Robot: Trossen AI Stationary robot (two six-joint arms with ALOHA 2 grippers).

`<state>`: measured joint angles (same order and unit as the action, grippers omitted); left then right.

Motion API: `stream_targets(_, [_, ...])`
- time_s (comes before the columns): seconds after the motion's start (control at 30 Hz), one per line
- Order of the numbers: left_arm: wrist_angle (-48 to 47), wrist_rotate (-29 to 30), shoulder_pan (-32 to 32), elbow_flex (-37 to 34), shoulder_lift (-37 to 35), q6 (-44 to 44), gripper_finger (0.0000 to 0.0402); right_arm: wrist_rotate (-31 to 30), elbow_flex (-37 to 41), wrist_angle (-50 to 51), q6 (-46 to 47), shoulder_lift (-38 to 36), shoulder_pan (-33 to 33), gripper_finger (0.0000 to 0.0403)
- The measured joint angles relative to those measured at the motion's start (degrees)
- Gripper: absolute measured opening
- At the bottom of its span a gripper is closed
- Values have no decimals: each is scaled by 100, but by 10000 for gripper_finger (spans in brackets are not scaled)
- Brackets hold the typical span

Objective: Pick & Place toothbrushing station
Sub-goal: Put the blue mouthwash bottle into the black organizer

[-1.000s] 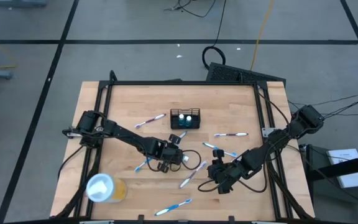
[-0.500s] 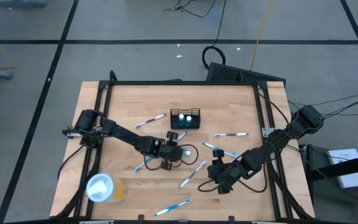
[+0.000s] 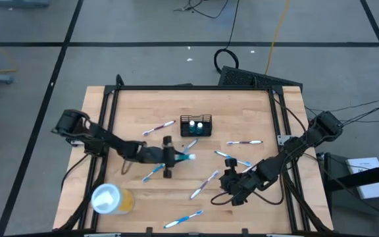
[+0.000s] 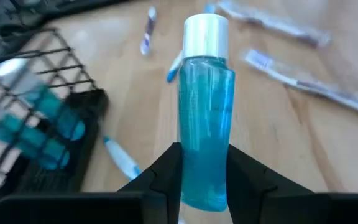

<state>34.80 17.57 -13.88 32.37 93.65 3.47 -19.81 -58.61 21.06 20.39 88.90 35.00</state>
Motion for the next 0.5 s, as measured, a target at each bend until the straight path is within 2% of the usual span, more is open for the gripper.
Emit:
stream_targets(0.33, [3762, 124, -189, -1397, -101, 63, 95, -393, 0, -522, -703, 0, -101, 137])
stream_targets(0.5, [4650, 168, -278, -1757, -102, 266, 70, -443, 2, -1137, -1351, 0, -316, 137])
